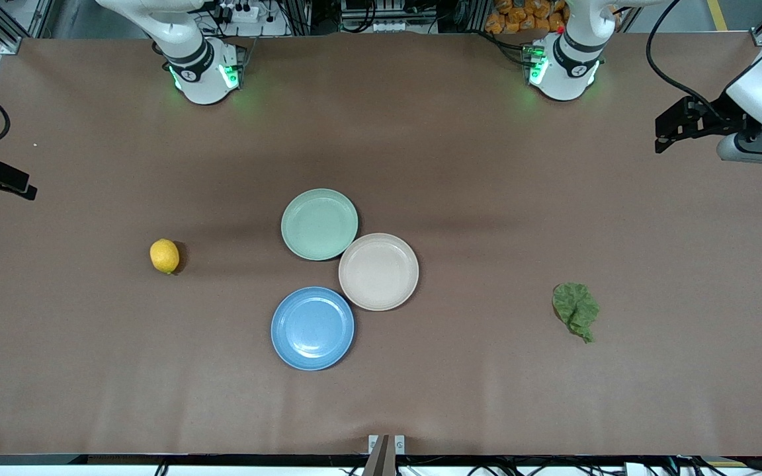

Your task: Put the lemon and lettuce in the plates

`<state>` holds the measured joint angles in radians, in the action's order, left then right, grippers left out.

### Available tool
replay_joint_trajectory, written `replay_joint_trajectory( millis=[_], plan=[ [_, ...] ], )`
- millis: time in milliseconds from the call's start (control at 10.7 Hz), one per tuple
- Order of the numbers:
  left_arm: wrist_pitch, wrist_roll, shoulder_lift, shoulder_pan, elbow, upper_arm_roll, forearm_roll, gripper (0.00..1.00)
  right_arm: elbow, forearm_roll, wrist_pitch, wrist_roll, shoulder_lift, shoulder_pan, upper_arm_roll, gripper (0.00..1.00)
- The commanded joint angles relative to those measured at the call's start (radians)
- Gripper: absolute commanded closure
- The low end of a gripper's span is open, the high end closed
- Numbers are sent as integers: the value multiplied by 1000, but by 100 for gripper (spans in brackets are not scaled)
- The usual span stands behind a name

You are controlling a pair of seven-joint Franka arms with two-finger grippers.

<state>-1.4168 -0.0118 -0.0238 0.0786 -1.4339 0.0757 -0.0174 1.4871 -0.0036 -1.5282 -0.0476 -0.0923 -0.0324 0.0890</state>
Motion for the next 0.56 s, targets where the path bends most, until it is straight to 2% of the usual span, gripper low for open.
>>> replay_joint_trajectory(
  millis=[0, 469],
  plan=[
    [-2, 15, -7, 0, 17, -1, 16, 0, -22, 4, 13, 5, -11, -11, -8, 0],
    [-2, 6, -7, 1, 18, -2, 16, 0, -21, 4, 13, 5, -11, -11, -8, 0]
  ],
)
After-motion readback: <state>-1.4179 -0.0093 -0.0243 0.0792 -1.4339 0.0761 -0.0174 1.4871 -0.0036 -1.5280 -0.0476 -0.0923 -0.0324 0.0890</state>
